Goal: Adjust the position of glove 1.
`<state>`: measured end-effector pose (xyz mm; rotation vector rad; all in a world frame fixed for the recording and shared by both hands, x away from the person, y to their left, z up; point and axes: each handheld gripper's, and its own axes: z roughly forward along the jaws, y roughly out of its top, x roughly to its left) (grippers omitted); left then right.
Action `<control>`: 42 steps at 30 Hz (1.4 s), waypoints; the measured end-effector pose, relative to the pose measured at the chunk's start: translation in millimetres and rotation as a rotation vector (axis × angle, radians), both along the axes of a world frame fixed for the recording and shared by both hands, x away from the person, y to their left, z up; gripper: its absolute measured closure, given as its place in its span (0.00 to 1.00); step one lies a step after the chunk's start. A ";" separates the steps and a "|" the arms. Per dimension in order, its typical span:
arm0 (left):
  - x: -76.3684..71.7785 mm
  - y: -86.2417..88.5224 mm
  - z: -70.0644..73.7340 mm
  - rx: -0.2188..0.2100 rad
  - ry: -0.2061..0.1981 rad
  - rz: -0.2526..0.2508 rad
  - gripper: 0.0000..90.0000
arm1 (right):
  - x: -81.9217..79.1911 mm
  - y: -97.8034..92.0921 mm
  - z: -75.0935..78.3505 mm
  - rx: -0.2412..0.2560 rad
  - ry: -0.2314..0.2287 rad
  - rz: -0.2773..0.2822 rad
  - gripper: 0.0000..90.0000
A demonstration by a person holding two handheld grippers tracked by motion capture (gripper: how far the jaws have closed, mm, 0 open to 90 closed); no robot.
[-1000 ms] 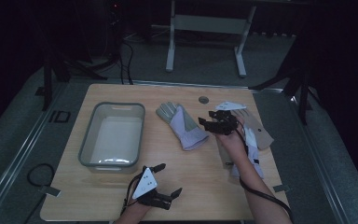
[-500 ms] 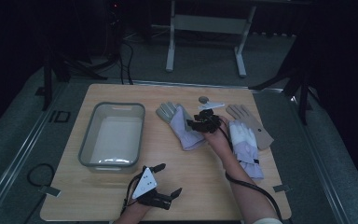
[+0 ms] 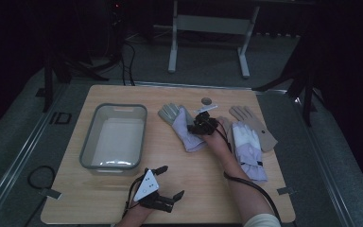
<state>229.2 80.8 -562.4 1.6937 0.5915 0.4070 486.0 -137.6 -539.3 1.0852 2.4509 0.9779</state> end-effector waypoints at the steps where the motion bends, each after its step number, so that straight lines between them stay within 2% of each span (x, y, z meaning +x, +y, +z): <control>1: -0.1 0.0 0.0 0.000 -0.001 0.001 0.00 | -0.3 2.0 -2.1 -0.019 0.003 0.003 0.63; 2: -0.1 0.0 0.0 0.000 -0.001 0.001 0.00 | -0.3 2.0 -2.1 -0.019 0.003 0.003 0.63; 3: -0.1 0.0 0.0 0.000 -0.001 0.001 0.00 | -2.0 4.9 -2.4 -0.054 -0.014 0.013 0.69; 4: -0.1 0.0 0.0 0.000 -0.001 0.001 0.00 | -2.0 4.9 -2.4 -0.054 -0.014 0.013 0.69; 5: -0.2 0.1 -0.1 -0.003 -0.001 0.003 0.00 | -4.1 7.8 -3.4 -0.069 -0.024 0.013 0.75; 6: -0.2 0.1 -0.1 -0.003 -0.001 0.003 0.00 | -4.1 7.8 -3.4 -0.069 -0.024 0.013 0.75; 7: -0.3 0.2 -0.1 -0.003 -0.001 0.003 0.00 | -4.5 7.7 -3.7 -0.067 -0.025 0.012 0.81; 8: -0.3 0.2 -0.1 -0.003 -0.001 0.003 0.00 | -4.5 7.7 -3.7 -0.067 -0.025 0.012 0.81; 9: -0.3 0.1 -0.1 -0.003 0.000 0.003 0.00 | -4.6 7.5 -2.9 -0.058 -0.013 0.002 0.88; 12: -0.1 0.2 -0.1 -0.005 0.002 0.003 0.00 | -5.6 8.1 -2.5 -0.054 -0.006 -0.014 0.93; 13: 0.1 0.3 -0.1 -0.006 0.003 0.003 0.00 | -6.7 9.0 -0.6 -0.045 0.015 -0.049 0.96; 16: 0.2 0.4 -0.1 -0.007 0.005 0.003 0.00 | -8.7 9.1 2.1 -0.035 0.023 -0.071 0.97; 17: 0.3 0.4 -0.1 -0.007 0.006 0.002 0.00 | -11.5 7.5 6.1 -0.010 0.031 -0.095 0.98; 19: 0.3 0.4 -0.1 -0.008 0.006 0.003 0.00 | -13.1 6.2 8.5 0.001 0.031 -0.103 0.98; 20: 0.3 0.4 -0.1 -0.007 0.006 0.003 0.00 | -18.1 1.8 15.0 0.044 0.035 -0.123 0.98; 22: 0.2 0.3 -0.1 -0.007 0.005 0.003 0.00 | -21.5 -0.3 18.1 0.058 0.031 -0.135 0.98; 23: 0.2 0.3 0.0 -0.006 0.005 0.004 0.00 | -31.1 -4.5 24.8 0.091 0.017 -0.161 0.98; 26: 0.2 0.4 0.0 -0.005 0.006 0.005 0.00 | -42.7 -11.1 31.2 0.138 0.011 -0.196 0.98; 28: 0.2 0.4 0.0 -0.005 0.006 0.005 0.00 | -49.0 -13.6 33.8 0.152 0.004 -0.208 0.98; 29: 0.1 0.3 0.0 -0.003 0.005 0.006 0.00 | -60.8 -19.6 38.3 0.193 0.003 -0.244 0.98; 30: 0.1 0.3 0.0 -0.003 0.005 0.006 0.00 | -60.8 -19.6 38.3 0.193 0.003 -0.244 0.98; 31: 0.2 0.2 0.1 -0.001 0.003 0.006 0.00 | -71.3 -24.5 41.8 0.224 -0.007 -0.278 0.98; 32: 0.2 0.2 0.1 -0.001 0.003 0.006 0.00 | -71.3 -24.5 41.8 0.224 -0.007 -0.278 0.98; 33: 0.1 0.2 0.1 -0.001 0.003 0.006 0.00 | -83.9 -30.1 45.3 0.263 -0.016 -0.317 0.98; 34: 0.1 0.2 0.1 -0.001 0.003 0.006 0.00 | -83.9 -30.1 45.3 0.263 -0.016 -0.317 0.98; 35: 0.2 0.2 0.1 0.000 0.003 0.006 0.00 | -96.3 -34.1 48.2 0.283 -0.032 -0.355 0.98; 36: 0.2 0.2 0.1 0.000 0.003 0.006 0.00 | -102.3 -35.6 49.2 0.289 -0.032 -0.367 0.98; 39: 0.1 0.1 0.1 0.002 0.002 0.006 0.00 | -119.2 -38.1 49.3 0.280 -0.044 -0.401 0.98; 40: 0.1 0.1 0.1 0.002 0.002 0.006 0.00 | -119.2 -38.1 49.3 0.280 -0.044 -0.401 0.98; 41: 0.1 0.1 0.1 0.002 0.002 0.006 0.00 | -129.2 -38.7 47.2 0.269 -0.048 -0.416 0.98; 42: 0.1 0.1 0.1 0.002 0.002 0.006 0.00 | -129.2 -38.7 47.2 0.269 -0.048 -0.416 0.98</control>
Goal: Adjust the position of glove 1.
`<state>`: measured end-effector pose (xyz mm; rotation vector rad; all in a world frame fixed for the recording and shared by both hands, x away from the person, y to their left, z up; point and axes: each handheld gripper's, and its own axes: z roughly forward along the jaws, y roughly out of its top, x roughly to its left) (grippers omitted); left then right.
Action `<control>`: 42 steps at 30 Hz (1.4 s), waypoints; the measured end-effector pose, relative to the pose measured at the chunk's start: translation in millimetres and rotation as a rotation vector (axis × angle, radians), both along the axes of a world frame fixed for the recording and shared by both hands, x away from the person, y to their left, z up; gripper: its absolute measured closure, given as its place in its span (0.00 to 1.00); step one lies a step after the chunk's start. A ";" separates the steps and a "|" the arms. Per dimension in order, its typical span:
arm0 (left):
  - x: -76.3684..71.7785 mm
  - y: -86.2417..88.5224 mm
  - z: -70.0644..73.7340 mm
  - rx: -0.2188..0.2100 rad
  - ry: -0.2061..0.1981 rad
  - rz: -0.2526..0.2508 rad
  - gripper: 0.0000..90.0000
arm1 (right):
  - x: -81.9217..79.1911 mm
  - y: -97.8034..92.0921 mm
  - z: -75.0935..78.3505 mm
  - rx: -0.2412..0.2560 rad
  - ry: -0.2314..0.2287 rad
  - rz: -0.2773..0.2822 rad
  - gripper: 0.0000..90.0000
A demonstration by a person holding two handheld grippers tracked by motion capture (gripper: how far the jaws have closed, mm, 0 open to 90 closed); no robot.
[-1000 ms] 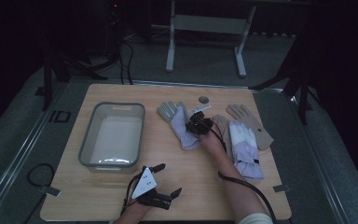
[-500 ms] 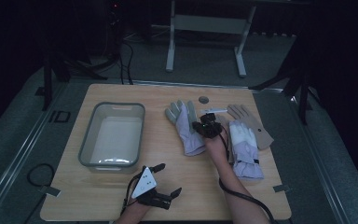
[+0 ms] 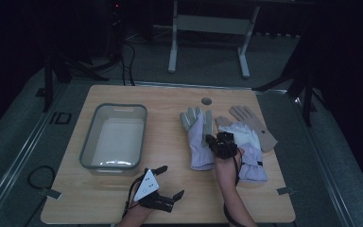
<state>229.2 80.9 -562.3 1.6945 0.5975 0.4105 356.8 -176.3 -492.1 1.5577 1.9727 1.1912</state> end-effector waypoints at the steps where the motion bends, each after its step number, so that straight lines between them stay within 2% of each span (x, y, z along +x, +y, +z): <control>1: 0.0 0.0 0.0 0.000 0.000 0.000 0.00 | -8.3 -1.8 -3.3 0.019 0.005 -0.015 0.98; 4: -0.1 -0.1 0.0 0.001 -0.002 0.000 0.00 | -15.2 -3.4 -6.8 0.023 0.001 -0.037 0.98; 5: -0.1 0.0 0.0 0.001 -0.001 -0.001 0.00 | -19.4 -4.3 -11.4 0.047 0.012 -0.039 0.98; 7: 0.0 0.0 0.0 0.000 -0.001 -0.001 0.00 | -21.7 -2.7 -16.2 0.031 0.015 -0.035 0.98; 11: -0.2 -0.2 0.0 0.001 -0.001 -0.002 0.00 | -19.9 -0.5 -24.5 0.006 0.026 -0.032 0.98; 12: -0.2 -0.3 0.0 0.002 -0.002 -0.003 0.00 | -17.6 -0.2 -29.8 0.003 0.044 -0.037 0.98; 13: -0.2 -0.3 0.0 0.002 -0.002 -0.003 0.00 | -17.6 -0.2 -29.8 0.003 0.044 -0.037 0.98; 14: -0.2 -0.5 0.0 0.003 -0.002 -0.003 0.00 | -14.3 -2.7 -40.9 0.011 0.068 -0.059 0.98; 15: -0.2 -0.5 0.0 0.003 -0.002 -0.003 0.00 | -14.3 -2.7 -40.9 0.011 0.068 -0.059 0.98; 16: -0.1 -0.5 0.0 0.003 -0.001 -0.003 0.00 | -14.1 -4.8 -47.0 0.028 0.077 -0.077 0.98; 18: 0.0 -0.4 0.0 0.002 -0.001 -0.003 0.00 | -13.5 -4.1 -51.1 0.011 0.078 -0.073 0.97; 21: -0.3 -0.6 0.0 0.003 -0.003 -0.001 0.00 | -13.3 -4.0 -51.8 0.015 0.077 -0.075 0.96; 22: -0.4 -0.5 0.0 0.002 -0.003 -0.001 0.00 | -13.5 -3.6 -48.9 0.008 0.070 -0.071 0.92; 25: 0.0 -0.2 0.0 0.001 0.000 0.000 0.00 | -15.5 -5.7 -41.3 0.013 0.043 -0.067 0.88; 26: 0.3 0.0 0.0 0.000 0.003 -0.001 0.00 | -15.9 -8.9 -32.6 0.010 0.025 -0.058 0.82; 27: 0.3 0.0 0.0 0.000 0.003 -0.001 0.00 | -15.9 -8.9 -32.6 0.010 0.025 -0.058 0.82; 28: 0.3 0.1 0.0 0.000 0.002 -0.002 0.00 | -15.2 -12.9 -21.7 -0.004 -0.001 -0.046 0.76; 30: 0.1 -0.1 0.0 0.001 0.000 -0.002 0.00 | -11.2 -16.6 -12.2 -0.025 -0.011 0.001 0.71; 31: 0.1 -0.1 0.0 0.001 0.000 -0.002 0.00 | -11.2 -16.6 -12.2 -0.025 -0.011 0.001 0.71; 32: 0.0 -0.1 0.0 0.002 -0.001 -0.003 0.00 | -8.2 -20.9 -4.4 -0.039 -0.026 0.029 0.66; 34: 0.1 -0.1 0.0 0.001 0.001 -0.003 0.00 | -5.3 -26.4 0.6 -0.059 -0.024 0.056 0.66; 36: 0.2 0.0 0.0 0.001 0.002 -0.002 0.00 | -1.9 -33.8 3.7 -0.044 -0.012 0.098 0.63; 39: 0.3 0.0 0.0 0.001 0.002 -0.001 0.00 | 0.0 -41.9 6.4 -0.047 -0.017 0.118 0.62; 42: 0.2 0.0 0.0 0.000 0.003 -0.001 0.00 | 1.7 -56.5 12.3 -0.077 -0.043 0.164 0.57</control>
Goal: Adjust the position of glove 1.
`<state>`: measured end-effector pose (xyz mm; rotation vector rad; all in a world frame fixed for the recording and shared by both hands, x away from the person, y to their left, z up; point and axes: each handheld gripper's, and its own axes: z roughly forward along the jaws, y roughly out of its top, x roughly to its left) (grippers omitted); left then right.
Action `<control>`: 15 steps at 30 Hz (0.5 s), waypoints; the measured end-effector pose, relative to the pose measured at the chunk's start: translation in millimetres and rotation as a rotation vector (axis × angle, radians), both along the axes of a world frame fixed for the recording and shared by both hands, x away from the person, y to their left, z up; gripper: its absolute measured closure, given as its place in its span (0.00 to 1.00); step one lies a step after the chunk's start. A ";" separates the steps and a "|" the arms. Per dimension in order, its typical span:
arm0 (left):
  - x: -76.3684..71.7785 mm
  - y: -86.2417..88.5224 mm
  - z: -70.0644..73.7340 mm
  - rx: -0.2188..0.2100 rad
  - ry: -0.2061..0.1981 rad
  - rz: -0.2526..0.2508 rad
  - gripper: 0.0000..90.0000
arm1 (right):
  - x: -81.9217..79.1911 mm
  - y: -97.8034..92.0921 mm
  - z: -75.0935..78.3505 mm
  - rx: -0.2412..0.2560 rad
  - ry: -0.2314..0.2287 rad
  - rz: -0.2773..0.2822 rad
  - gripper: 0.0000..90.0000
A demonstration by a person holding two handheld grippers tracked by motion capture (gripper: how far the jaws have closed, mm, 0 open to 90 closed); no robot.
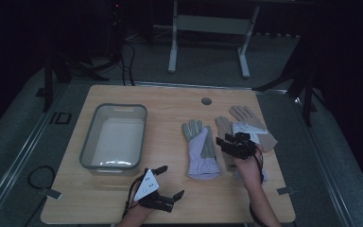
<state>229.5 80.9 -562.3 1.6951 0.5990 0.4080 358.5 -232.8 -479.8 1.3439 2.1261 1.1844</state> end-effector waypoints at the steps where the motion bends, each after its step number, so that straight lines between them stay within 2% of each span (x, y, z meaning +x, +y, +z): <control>1: 0.0 0.0 0.0 0.000 0.000 0.000 0.00 | -0.1 -3.2 1.7 -0.024 -0.009 -0.003 0.58; 3: 0.0 0.0 0.0 0.000 0.000 0.001 0.00 | -0.3 -7.3 3.4 -0.030 -0.018 0.011 0.58; 4: 0.1 0.0 0.0 0.000 0.001 0.001 0.00 | -0.7 -15.4 6.5 -0.050 -0.023 0.028 0.59; 8: 0.3 0.1 0.0 -0.002 0.004 0.001 0.00 | -0.7 -33.3 10.1 -0.071 0.003 0.054 0.61; 9: 0.3 0.1 0.0 -0.002 0.004 0.001 0.00 | -0.7 -33.3 10.1 -0.071 0.003 0.054 0.61; 10: 0.4 0.1 0.0 -0.003 0.005 0.002 0.00 | -1.1 -43.4 10.7 -0.075 0.015 0.050 0.61; 15: 0.4 0.1 0.0 -0.002 0.004 0.001 0.00 | -3.6 -70.5 9.0 -0.094 0.029 0.021 0.62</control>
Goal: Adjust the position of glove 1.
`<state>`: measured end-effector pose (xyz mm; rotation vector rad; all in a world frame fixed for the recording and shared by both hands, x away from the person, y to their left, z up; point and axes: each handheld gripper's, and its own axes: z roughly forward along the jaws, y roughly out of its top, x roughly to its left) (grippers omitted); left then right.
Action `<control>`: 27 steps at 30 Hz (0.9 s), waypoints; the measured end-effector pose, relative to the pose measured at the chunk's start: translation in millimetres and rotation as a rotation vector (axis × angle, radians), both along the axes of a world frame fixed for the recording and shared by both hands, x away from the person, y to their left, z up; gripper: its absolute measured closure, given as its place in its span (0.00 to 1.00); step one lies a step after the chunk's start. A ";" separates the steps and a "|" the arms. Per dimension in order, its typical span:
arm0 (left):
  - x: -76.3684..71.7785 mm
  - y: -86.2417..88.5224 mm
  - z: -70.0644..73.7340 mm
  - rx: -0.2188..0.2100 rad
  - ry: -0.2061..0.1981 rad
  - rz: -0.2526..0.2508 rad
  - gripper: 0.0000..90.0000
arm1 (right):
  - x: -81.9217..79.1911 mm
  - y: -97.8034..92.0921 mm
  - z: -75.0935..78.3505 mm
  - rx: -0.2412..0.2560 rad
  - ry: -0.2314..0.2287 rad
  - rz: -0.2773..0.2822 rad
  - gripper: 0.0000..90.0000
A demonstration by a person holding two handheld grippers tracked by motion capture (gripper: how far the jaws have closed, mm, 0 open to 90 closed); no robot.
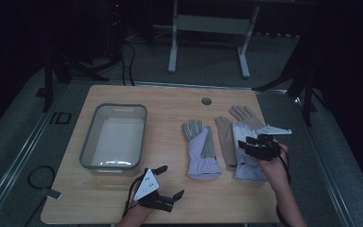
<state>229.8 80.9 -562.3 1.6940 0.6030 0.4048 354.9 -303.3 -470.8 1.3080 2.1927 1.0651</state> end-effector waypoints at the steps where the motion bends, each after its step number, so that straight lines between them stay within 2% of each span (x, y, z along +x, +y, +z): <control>1: 0.0 0.0 0.0 0.000 0.000 0.000 0.00 | -0.8 -5.5 -0.6 -0.008 -0.002 -0.010 0.63; 2: 0.0 0.0 0.0 0.000 0.000 0.000 0.00 | -0.8 -5.5 -0.6 -0.008 -0.002 -0.010 0.63; 3: 0.0 0.0 0.0 0.000 0.000 0.000 0.00 | -2.2 -16.7 -2.0 -0.020 0.005 -0.025 0.63; 4: 0.0 0.0 0.0 0.000 0.000 0.000 0.00 | -2.2 -16.7 -2.0 -0.020 0.005 -0.025 0.63; 6: 0.0 0.0 0.0 0.000 0.000 0.001 0.00 | -4.4 -32.4 -5.3 -0.037 0.015 -0.045 0.64; 11: 0.1 -0.2 0.0 -0.002 0.002 0.004 0.00 | -7.7 -49.8 -15.0 -0.022 0.045 -0.067 0.64; 14: 0.1 -0.1 0.0 -0.001 0.003 0.005 0.00 | -7.6 -51.1 -21.9 -0.027 0.054 -0.062 0.64; 17: 0.1 0.1 0.0 -0.002 0.003 0.006 0.00 | -1.1 -50.7 -34.2 -0.032 0.080 -0.036 0.62; 22: 0.2 -0.2 0.0 -0.005 0.006 0.009 0.00 | 9.0 -47.3 -43.4 -0.039 0.104 -0.019 0.59; 26: 0.3 0.0 0.0 -0.002 0.005 0.008 0.00 | 17.6 -42.9 -52.9 -0.084 0.137 0.003 0.55; 27: 0.3 0.0 0.0 -0.001 0.005 0.008 0.00 | 18.4 -42.5 -54.7 -0.087 0.141 0.009 0.60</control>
